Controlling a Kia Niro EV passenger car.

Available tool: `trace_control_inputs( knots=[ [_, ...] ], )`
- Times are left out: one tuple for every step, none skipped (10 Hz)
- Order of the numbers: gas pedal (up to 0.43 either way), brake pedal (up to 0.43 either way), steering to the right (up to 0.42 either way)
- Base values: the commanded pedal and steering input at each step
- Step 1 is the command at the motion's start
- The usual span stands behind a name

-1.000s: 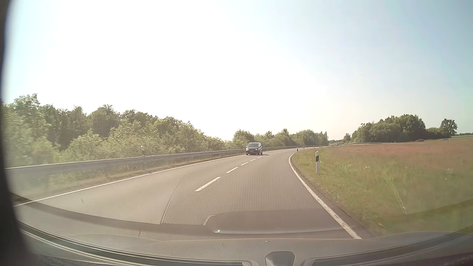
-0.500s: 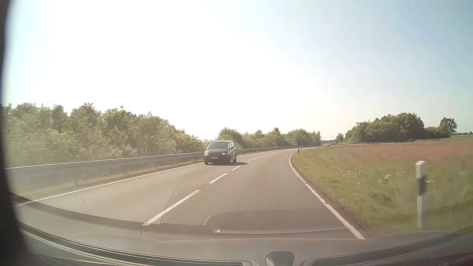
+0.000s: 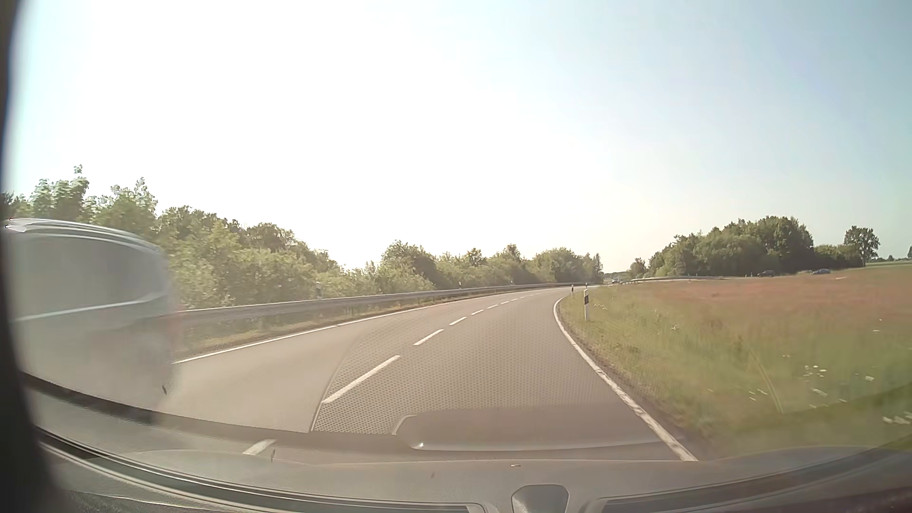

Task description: Follow the waypoints while adhering to traffic rules and regulations

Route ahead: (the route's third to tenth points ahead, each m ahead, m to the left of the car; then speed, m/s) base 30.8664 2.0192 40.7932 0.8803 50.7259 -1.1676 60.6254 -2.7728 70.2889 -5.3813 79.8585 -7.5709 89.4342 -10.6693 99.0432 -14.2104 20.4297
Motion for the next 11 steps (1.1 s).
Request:
trace_control_inputs(
  knots=[
    [0.209,0.006,0.025],
    [0.209,0.006,0.025],
    [0.209,0.006,0.024],
    [0.209,0.006,0.024],
    [0.209,0.006,0.023],
    [0.209,0.006,0.022],
    [0.209,0.006,0.022],
    [0.209,0.006,0.021],
    [0.209,0.006,0.021],
    [0.209,0.006,0.022],
    [0.209,0.006,0.021]
  ],
)
